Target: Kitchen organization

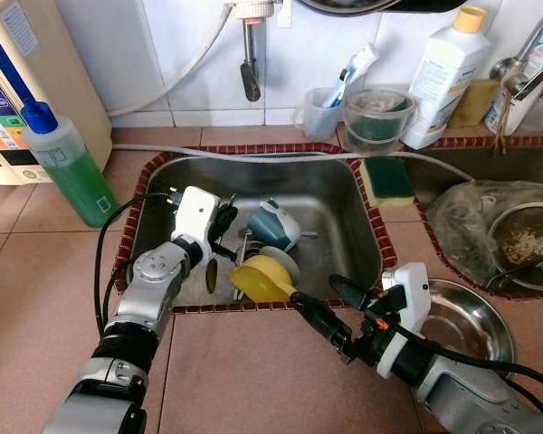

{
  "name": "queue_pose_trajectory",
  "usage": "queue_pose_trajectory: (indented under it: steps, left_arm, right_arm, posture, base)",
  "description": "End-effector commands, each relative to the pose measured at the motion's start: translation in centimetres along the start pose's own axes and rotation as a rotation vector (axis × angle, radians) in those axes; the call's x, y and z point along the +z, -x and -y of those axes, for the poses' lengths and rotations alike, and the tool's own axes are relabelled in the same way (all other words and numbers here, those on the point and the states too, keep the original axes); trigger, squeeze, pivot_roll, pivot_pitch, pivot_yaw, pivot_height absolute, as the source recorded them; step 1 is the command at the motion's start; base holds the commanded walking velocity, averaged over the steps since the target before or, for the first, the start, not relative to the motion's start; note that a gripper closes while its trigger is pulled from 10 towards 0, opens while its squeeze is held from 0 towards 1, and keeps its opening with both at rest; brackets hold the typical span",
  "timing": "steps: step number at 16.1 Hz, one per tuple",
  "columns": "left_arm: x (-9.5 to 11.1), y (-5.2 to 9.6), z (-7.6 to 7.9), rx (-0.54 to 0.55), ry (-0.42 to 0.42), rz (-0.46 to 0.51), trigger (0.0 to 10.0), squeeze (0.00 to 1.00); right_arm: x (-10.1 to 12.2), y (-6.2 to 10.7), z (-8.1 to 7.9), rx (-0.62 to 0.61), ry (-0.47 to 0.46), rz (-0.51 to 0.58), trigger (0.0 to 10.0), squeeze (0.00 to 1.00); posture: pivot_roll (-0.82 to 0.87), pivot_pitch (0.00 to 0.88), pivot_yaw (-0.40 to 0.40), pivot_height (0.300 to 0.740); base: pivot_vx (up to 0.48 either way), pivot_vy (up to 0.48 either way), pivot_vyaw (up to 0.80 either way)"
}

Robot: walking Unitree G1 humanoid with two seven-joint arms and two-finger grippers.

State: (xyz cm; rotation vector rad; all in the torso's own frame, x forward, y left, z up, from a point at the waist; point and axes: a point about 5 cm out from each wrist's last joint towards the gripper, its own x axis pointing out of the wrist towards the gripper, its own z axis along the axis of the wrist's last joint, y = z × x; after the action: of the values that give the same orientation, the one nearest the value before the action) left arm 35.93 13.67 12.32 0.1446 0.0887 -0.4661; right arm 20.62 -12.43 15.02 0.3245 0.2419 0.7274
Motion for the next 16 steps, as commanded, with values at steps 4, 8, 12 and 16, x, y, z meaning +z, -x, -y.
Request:
queue_pose_trajectory:
  steps: [4,8,12,16]
  left_arm:
    - [-0.25,-0.46,0.17,-0.01,-0.037,-0.048,10.0,0.0]
    - [-0.59,-0.77,0.63,-0.023,-0.02,-0.068,10.0,0.8]
    - [-0.45,-0.78,0.03,-0.011,-0.008,-0.074,10.0,1.0]
    - [-0.29,-0.79,-0.29,-0.005,-0.013,-0.072,10.0,1.0]
  right_arm:
    - [0.44,0.15,-0.52,0.013,-0.004,0.018,10.0,0.0]
    - [0.34,0.32,-0.74,0.006,-0.014,0.023,10.0,0.0]
    - [0.17,0.53,-0.59,-0.009,-0.015,0.022,10.0,0.0]
    - [0.2,0.31,-0.54,-0.012,-0.013,0.027,10.0,0.0]
  posture:
    - [-0.24,0.177,0.059,0.74]
    - [-0.25,0.185,0.07,0.74]
    - [-0.25,0.187,0.074,0.74]
    - [-0.25,0.18,0.075,0.74]
  base:
    - [0.0,0.0,0.0]
    - [0.0,0.0,0.0]
    - [0.0,0.0,0.0]
    - [0.0,0.0,0.0]
